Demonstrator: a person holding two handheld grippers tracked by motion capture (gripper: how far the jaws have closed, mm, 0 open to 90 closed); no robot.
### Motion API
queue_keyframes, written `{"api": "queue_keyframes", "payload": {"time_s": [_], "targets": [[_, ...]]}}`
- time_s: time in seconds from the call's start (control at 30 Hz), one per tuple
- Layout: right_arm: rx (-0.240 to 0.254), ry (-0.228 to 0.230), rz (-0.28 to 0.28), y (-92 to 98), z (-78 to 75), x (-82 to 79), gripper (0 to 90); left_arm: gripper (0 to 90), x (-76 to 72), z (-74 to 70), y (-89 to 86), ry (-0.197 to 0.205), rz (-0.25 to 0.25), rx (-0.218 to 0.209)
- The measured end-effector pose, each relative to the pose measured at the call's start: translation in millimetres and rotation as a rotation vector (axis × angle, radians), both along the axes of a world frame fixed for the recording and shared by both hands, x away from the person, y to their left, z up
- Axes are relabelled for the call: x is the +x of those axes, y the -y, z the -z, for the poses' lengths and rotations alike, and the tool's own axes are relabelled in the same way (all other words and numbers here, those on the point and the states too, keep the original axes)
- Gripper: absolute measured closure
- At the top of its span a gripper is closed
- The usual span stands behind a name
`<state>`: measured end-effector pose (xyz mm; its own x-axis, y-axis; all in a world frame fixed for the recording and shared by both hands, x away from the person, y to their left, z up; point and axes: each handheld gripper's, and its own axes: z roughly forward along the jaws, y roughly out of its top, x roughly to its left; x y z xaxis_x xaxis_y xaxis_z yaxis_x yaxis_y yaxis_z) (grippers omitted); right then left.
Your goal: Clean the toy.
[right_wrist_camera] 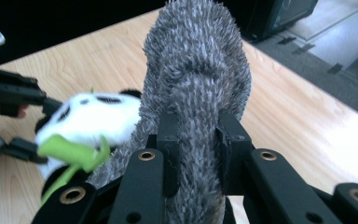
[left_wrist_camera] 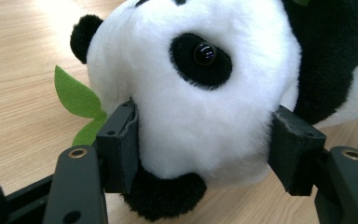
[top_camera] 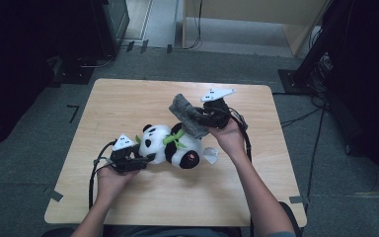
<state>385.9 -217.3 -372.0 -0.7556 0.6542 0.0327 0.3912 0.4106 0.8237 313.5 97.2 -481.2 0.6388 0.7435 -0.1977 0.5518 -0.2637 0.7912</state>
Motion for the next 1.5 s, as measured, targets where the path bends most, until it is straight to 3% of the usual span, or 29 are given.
{"api": "queue_keyframes", "payload": {"time_s": [0.07,0.13,0.2,0.43,0.53,0.7,0.93,1.1,1.2,1.3,1.4,1.43,1.5], "targets": [[-0.034,0.000,0.017,3.7,9.7,-0.7,75.0,34.4,0.3,0.0,0.0,-0.002,0.002,0.001],[-0.075,-0.027,0.029,7.0,19.0,0.3,74.9,34.4,0.2,0.2,0.3,-0.002,0.003,0.003],[-0.035,0.009,0.032,15.0,26.4,-2.7,75.0,34.4,0.3,0.3,0.3,-0.001,0.002,0.004],[-0.006,-0.028,0.086,38.3,35.2,-4.1,75.2,34.4,0.1,0.1,1.3,-0.001,-0.001,0.003],[0.017,-0.066,0.106,45.8,38.6,-2.1,75.4,34.3,0.3,0.2,1.1,-0.001,0.000,0.002],[0.014,-0.106,0.135,53.6,42.4,1.7,76.0,34.3,0.9,0.6,0.4,-0.003,0.003,-0.004],[0.051,-0.146,0.174,66.9,52.4,5.2,76.2,33.9,1.8,0.3,-0.4,-0.009,0.008,-0.002],[0.016,-0.158,0.230,78.1,55.6,5.7,76.3,33.7,2.3,0.1,-0.7,-0.012,0.012,0.000],[0.022,-0.158,0.253,84.9,53.6,5.2,76.3,33.4,2.2,-0.1,-0.3,-0.011,0.012,0.000],[0.050,-0.124,0.258,87.6,44.2,0.8,76.3,32.9,2.4,-0.3,-0.4,-0.010,0.015,-0.001],[0.067,-0.113,0.248,86.1,35.2,-2.0,76.1,32.8,2.4,-0.4,-0.2,-0.011,0.014,-0.002],[0.081,-0.076,0.231,81.7,25.2,-6.1,76.0,32.8,2.3,-0.6,-0.1,-0.012,0.013,-0.001],[0.090,-0.061,0.212,76.4,18.4,-9.1,76.0,32.8,2.2,-0.9,0.0,-0.013,0.012,0.000]]}}
